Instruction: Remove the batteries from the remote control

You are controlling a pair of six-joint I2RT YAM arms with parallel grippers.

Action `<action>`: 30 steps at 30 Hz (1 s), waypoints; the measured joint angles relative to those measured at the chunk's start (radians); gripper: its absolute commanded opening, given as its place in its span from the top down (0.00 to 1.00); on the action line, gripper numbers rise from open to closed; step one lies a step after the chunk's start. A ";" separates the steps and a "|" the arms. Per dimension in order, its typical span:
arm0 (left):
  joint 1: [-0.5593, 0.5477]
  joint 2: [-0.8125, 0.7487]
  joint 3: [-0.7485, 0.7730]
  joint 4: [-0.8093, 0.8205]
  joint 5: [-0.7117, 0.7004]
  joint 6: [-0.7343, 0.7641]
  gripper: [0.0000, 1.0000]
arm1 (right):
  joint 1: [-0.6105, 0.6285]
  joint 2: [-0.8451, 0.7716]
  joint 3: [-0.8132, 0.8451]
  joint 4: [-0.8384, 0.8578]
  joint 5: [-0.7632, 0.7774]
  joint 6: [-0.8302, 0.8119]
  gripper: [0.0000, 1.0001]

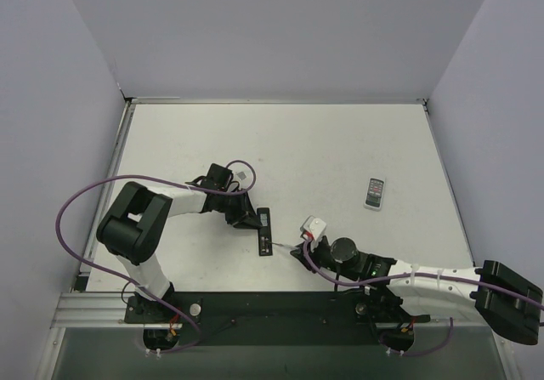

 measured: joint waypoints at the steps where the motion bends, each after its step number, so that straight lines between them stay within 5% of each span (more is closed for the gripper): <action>1: 0.000 0.000 0.000 0.001 0.000 0.000 0.71 | 0.000 0.000 -0.004 0.007 0.004 0.010 1.00; 24: -0.012 0.027 0.000 0.048 0.028 -0.044 0.71 | 0.000 -0.100 -0.054 -0.038 0.087 0.258 1.00; 30: -0.014 0.055 0.026 0.052 0.044 -0.044 0.71 | 0.000 -0.071 0.035 -0.162 0.095 0.257 1.00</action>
